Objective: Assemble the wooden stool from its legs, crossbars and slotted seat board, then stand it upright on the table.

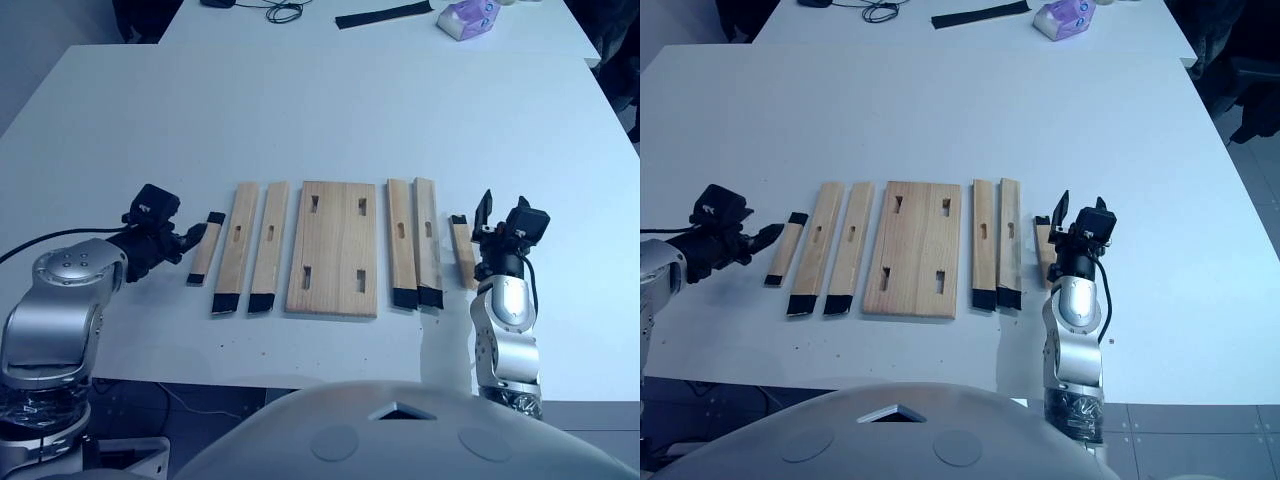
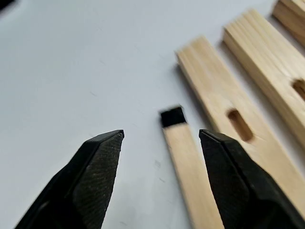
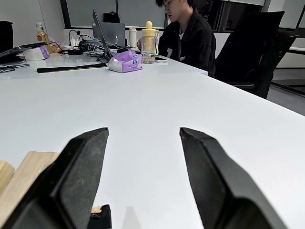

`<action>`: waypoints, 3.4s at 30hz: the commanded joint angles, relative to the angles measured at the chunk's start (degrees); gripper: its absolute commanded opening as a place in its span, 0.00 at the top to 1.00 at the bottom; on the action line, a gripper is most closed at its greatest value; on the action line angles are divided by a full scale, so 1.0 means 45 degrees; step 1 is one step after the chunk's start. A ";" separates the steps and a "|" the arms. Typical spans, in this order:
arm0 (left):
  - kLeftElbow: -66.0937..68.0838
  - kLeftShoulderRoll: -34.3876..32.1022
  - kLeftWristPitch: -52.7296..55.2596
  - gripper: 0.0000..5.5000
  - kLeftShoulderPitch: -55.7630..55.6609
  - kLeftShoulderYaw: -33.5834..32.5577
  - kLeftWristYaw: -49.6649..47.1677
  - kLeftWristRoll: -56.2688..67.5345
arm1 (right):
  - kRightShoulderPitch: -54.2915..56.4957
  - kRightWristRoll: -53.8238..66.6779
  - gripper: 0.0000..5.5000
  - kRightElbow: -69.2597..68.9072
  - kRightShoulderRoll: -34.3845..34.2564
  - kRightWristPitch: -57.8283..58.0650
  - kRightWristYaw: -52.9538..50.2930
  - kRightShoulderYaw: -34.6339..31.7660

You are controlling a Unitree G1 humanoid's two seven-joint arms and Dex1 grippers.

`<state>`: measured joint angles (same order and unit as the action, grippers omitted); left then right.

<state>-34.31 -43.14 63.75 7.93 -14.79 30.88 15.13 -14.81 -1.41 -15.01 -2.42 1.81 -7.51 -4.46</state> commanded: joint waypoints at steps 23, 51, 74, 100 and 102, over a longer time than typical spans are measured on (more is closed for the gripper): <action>-0.0573 0.1599 0.4046 0.46 0.0493 0.0079 -0.1765 0.0760 | -0.0047 -0.0037 0.50 -0.0455 0.0278 0.0298 0.0297 -0.0024; 0.1435 0.0594 0.3223 0.46 0.0548 0.0888 -0.1817 0.0744 | -0.0350 0.0027 0.50 -0.0769 0.0401 0.0725 0.0460 -0.0086; 0.2048 0.0515 0.2873 0.76 0.0815 0.1461 -0.1365 0.1109 | -0.0311 0.0025 0.50 -0.0804 0.0335 0.0859 0.0406 -0.0090; 0.5005 0.0364 -0.7535 0.76 -0.5359 0.2272 -0.1552 -0.1560 | 0.2138 0.2702 0.50 -0.0707 0.2385 0.1701 0.2845 -0.1783; 0.4505 0.0958 -0.8716 0.76 -0.5743 0.2346 -0.0499 -0.0630 | 0.2754 0.3860 0.50 -0.0619 0.2768 0.2236 0.3474 -0.2297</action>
<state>-11.14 -41.73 31.10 -15.04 -5.21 23.32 8.63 -5.98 10.04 -17.99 7.69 8.43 4.82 -12.01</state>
